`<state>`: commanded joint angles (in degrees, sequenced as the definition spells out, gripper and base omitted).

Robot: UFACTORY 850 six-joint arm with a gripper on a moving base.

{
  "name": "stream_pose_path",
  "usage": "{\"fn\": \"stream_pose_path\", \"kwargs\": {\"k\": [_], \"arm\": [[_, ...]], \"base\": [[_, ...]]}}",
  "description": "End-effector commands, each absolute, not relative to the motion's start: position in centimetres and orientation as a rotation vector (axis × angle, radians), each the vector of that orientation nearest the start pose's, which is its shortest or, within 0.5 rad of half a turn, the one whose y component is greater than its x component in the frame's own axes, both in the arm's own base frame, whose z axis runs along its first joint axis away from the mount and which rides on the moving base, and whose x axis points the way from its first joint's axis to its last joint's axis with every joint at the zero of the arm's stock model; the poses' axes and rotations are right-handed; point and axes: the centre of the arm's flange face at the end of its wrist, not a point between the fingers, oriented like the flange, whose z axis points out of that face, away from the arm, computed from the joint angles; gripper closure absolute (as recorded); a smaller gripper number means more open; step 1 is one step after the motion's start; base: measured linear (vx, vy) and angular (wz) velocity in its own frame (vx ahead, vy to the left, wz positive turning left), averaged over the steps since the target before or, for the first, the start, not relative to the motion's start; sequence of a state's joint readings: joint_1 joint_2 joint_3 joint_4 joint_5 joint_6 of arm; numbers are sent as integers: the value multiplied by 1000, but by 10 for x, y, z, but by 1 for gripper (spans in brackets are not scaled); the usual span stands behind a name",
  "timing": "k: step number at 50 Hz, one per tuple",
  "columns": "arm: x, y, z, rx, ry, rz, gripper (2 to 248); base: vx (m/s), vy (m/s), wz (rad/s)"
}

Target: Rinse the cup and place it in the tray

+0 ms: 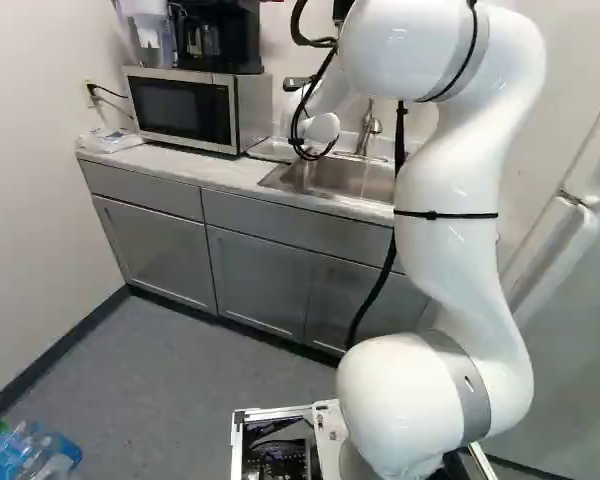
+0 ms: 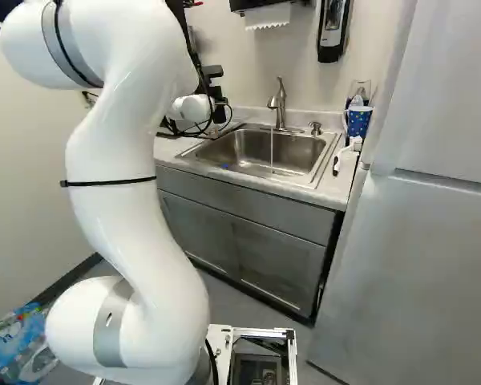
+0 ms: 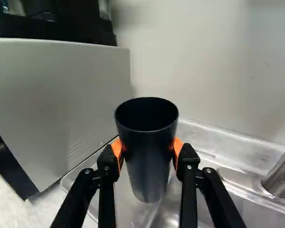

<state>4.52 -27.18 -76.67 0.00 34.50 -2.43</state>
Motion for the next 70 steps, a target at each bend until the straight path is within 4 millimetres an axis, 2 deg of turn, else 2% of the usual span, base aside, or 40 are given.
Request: {"fn": "stream_pose_path", "kwargs": {"k": [12,41,49,70], "arm": [[710,65,533,-2293,-154,-2094,128],[749,96,493,-2289,-194,-2059,128],[751,97,484,-2301,-197,-2044,128],[751,97,483,-2304,-197,-2042,128]], "base": [[0,0,0],[0,0,0],[0,0,0],[0,0,0]]}}
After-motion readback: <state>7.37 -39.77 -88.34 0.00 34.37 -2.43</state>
